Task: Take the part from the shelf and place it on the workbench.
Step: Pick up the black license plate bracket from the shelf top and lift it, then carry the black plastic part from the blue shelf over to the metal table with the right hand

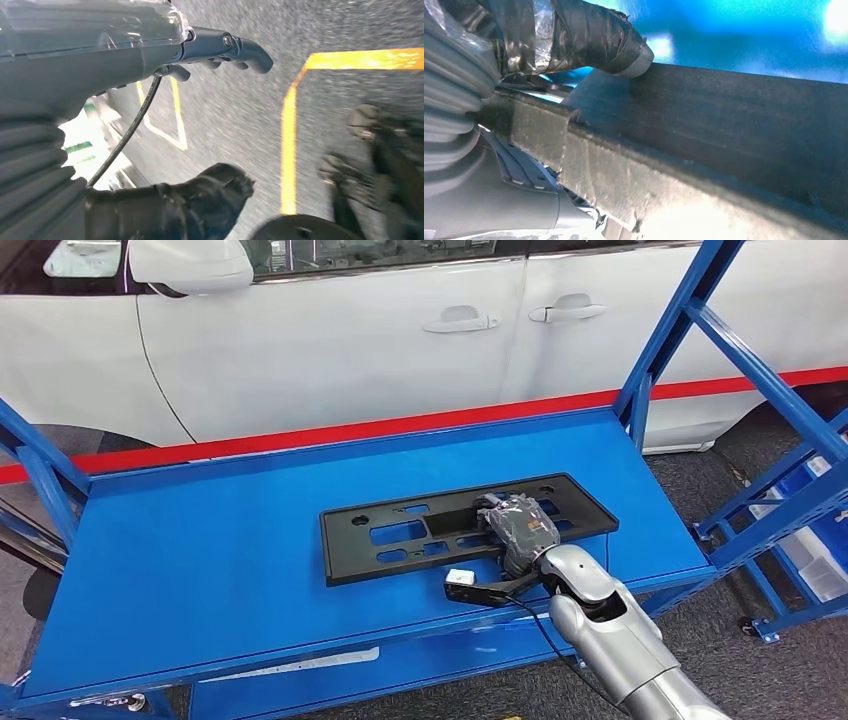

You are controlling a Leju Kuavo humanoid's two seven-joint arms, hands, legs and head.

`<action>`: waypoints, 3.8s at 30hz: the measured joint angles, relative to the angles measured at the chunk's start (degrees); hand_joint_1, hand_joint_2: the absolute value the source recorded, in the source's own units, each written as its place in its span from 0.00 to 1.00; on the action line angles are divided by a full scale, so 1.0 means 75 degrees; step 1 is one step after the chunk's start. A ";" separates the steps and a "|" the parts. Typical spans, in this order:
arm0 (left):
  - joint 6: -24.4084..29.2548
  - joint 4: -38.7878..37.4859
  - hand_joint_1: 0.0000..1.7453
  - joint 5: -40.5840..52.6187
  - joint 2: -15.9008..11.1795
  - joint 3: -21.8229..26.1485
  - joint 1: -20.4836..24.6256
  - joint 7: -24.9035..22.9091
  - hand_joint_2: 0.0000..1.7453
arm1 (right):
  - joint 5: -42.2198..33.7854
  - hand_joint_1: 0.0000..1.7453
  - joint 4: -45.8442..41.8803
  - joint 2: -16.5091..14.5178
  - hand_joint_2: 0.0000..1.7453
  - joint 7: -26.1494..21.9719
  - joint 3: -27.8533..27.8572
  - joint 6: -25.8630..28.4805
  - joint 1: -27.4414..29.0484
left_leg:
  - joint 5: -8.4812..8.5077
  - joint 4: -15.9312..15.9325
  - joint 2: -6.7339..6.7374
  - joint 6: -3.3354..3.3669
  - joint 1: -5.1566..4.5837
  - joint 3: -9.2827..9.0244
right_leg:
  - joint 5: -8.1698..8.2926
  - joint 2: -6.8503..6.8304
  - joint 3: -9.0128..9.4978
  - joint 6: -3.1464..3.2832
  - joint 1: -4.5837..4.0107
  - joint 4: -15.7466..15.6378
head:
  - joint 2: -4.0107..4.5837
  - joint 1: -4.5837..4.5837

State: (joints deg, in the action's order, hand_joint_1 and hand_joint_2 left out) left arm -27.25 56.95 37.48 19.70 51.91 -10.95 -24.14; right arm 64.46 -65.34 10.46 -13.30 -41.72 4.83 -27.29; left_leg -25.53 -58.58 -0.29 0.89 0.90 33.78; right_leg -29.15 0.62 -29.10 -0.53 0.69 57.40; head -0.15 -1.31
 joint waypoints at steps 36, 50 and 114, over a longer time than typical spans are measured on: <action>-0.0535 -0.1710 0.00 0.3320 -0.0752 0.1053 0.0977 0.0131 1.00 | 0.0563 1.00 -0.3932 0.0904 1.00 -0.0449 0.0608 0.0978 0.0861 | -0.0702 -0.1077 0.0025 -0.0273 0.0119 0.0678 | 0.0257 -0.0013 -0.0750 0.0173 0.0185 0.0487 | -0.0001 -0.0009; -0.1277 -0.0887 0.00 0.5133 -0.1429 0.2643 0.0899 0.1964 1.00 | -0.0078 1.00 -0.4584 -0.0103 1.00 -0.0074 -0.0991 0.0529 -0.0379 | -0.0266 0.0269 0.0109 0.0367 -0.0250 -0.0577 | 0.0326 -0.0128 -0.1224 0.0137 -0.0123 0.0753 | -0.0001 0.0001; -0.1480 -0.0797 0.00 0.6430 -0.1540 0.2862 0.1033 0.2852 1.00 | -0.0150 1.00 -0.4793 0.1552 1.00 -0.0149 0.0215 0.1383 0.0894 | -0.0272 0.0114 0.0063 0.0251 -0.0056 -0.0389 | -0.0411 -0.0140 -0.1715 -0.0185 0.0128 0.1910 | -0.0001 0.0004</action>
State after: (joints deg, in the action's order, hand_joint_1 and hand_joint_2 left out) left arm -38.35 50.97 85.70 8.15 73.37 -3.21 -2.75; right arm 63.34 -101.29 22.10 -14.41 -40.11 15.21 -20.59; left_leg -27.57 -57.72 0.18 2.77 0.48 30.86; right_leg -32.24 -0.43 -41.96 -1.92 1.65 71.72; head -0.15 -1.28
